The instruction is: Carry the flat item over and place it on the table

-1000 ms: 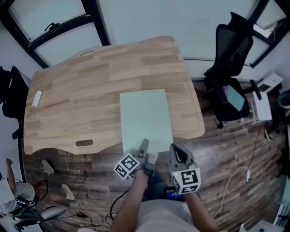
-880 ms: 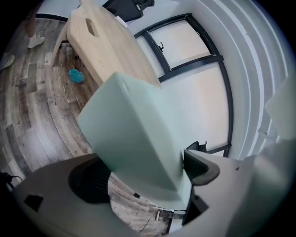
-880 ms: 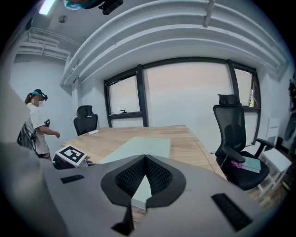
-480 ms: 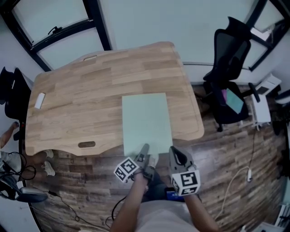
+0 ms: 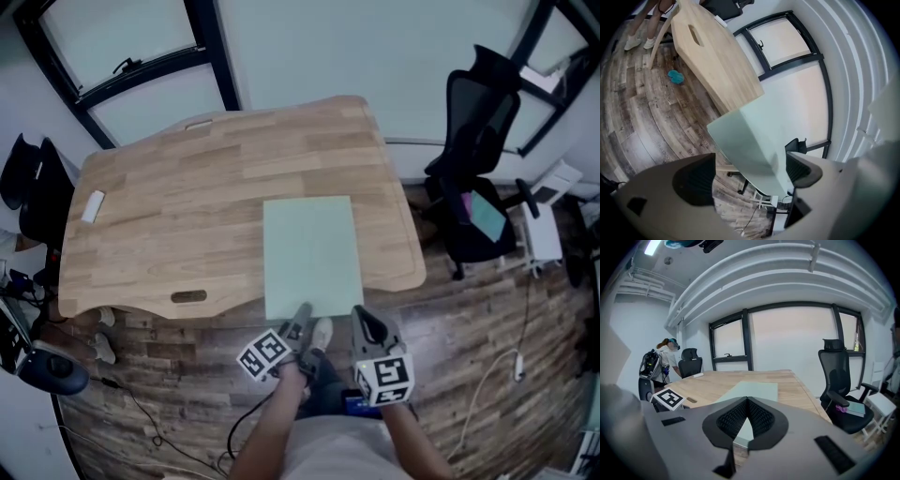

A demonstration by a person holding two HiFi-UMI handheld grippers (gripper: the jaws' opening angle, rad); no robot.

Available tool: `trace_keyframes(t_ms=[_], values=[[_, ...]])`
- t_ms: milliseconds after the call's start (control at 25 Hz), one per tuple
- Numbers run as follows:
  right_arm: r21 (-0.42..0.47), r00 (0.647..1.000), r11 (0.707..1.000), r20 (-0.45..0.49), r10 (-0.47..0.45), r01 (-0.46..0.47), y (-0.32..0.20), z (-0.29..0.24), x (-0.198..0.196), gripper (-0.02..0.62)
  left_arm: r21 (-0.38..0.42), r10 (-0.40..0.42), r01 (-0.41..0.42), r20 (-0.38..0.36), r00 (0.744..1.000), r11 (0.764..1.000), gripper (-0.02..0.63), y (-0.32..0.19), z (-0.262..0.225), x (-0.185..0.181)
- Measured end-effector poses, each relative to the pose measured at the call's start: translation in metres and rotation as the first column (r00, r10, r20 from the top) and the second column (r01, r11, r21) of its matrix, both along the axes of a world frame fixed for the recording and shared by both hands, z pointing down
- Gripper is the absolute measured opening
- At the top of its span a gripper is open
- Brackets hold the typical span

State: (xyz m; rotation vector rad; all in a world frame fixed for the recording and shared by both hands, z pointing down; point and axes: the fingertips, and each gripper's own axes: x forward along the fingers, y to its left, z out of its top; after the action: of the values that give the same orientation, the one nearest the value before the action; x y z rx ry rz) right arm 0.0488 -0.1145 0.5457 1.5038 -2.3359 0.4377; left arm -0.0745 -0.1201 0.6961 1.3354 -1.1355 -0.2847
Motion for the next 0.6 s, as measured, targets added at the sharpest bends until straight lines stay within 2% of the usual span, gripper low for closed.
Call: trace_keyframes(t_ms=[280, 480, 600], values=[[0.037, 1.000, 0.999, -0.005, 0.012, -0.011, 0.007, 0.001, 0.002, -0.003, 0.017, 0.006, -0.007, 0.073, 0.997, 1.000, 0.471, 0.016, 0.003, -0.026], [0.014, 1.000, 1.000, -0.003, 0.008, -0.008, 0.012, 0.001, -0.001, -0.005, 0.061, 0.015, -0.027, 0.181, 0.983, 0.998, 0.469, 0.014, -0.007, -0.048], [0.031, 1.000, 0.999, -0.002, 0.005, -0.005, 0.013, 0.001, -0.003, -0.005, 0.090, 0.030, -0.054, 0.244, 0.969, 0.994, 0.468, 0.011, -0.015, -0.055]])
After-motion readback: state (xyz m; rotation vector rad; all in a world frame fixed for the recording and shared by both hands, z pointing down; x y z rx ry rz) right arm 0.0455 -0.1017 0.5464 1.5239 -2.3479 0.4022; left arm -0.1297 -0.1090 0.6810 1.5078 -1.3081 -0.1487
